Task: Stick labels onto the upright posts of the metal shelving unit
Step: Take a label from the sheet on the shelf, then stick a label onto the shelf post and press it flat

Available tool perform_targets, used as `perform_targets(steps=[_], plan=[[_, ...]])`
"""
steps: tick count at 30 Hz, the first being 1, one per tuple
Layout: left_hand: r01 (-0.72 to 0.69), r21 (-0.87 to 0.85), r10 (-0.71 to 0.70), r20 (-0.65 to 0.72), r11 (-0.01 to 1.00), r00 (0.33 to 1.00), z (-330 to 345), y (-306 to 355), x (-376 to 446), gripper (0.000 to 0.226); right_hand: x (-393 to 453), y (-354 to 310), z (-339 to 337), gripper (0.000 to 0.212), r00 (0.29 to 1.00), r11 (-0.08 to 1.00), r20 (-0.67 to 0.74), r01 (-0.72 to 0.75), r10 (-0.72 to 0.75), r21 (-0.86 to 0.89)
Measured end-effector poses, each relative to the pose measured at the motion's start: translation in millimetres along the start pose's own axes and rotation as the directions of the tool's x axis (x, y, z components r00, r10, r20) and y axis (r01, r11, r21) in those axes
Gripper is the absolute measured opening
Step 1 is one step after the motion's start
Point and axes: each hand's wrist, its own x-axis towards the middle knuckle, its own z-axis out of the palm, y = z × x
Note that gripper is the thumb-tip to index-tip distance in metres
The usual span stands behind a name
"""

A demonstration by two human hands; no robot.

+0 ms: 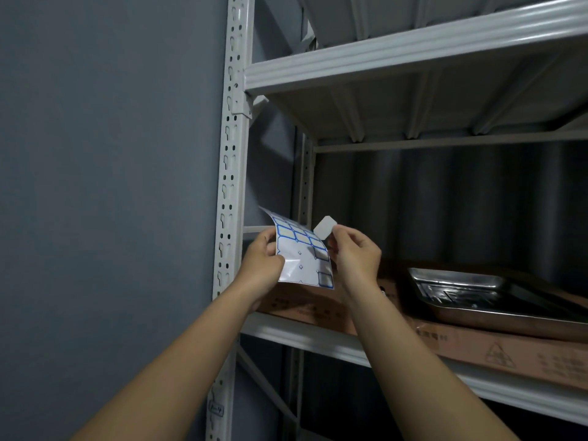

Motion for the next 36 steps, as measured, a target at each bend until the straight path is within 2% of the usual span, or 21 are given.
perform_targets(steps=[8,14,17,19,24,26,30,33,36], plan=[[0.090,0.069,-0.092,0.033,0.994,0.995,36,-32,44,0.051,42,12,-24,0.021,0.998,0.999,-0.061,-0.020,0.017,-0.046],[0.132,0.108,-0.141,0.083,0.985,0.987,62,-56,82,0.054,72,17,-42,0.012,0.999,0.994,-0.042,-0.002,-0.002,-0.109],[0.166,0.256,-0.188,0.062,0.952,0.980,67,-66,93,0.059,78,22,-45,0.014,1.000,0.983,0.004,0.002,-0.001,-0.185],[0.150,0.308,-0.163,0.018,0.940,0.986,71,-67,94,0.059,79,29,-44,0.017,1.000,0.976,0.015,-0.002,0.005,-0.219],[-0.007,0.289,0.032,-0.084,0.957,0.996,77,-55,89,0.012,78,40,-35,0.020,0.999,0.948,0.011,0.046,-0.045,-0.316],[-0.030,0.244,0.052,-0.084,0.969,0.995,75,-50,86,0.009,75,40,-33,0.018,0.992,0.922,0.050,0.124,-0.114,-0.367],[0.009,0.161,0.002,-0.065,0.987,0.998,68,-38,74,0.017,62,39,-25,0.012,0.937,0.778,0.157,0.348,-0.313,-0.523],[0.079,0.065,-0.075,-0.061,0.995,0.995,55,-25,65,0.021,51,41,-18,0.014,0.835,0.580,0.240,0.524,-0.496,-0.624],[0.128,0.009,-0.127,-0.079,0.992,0.989,36,-9,58,0.025,41,41,-9,0.013,0.701,0.364,0.364,0.659,-0.613,-0.658]])
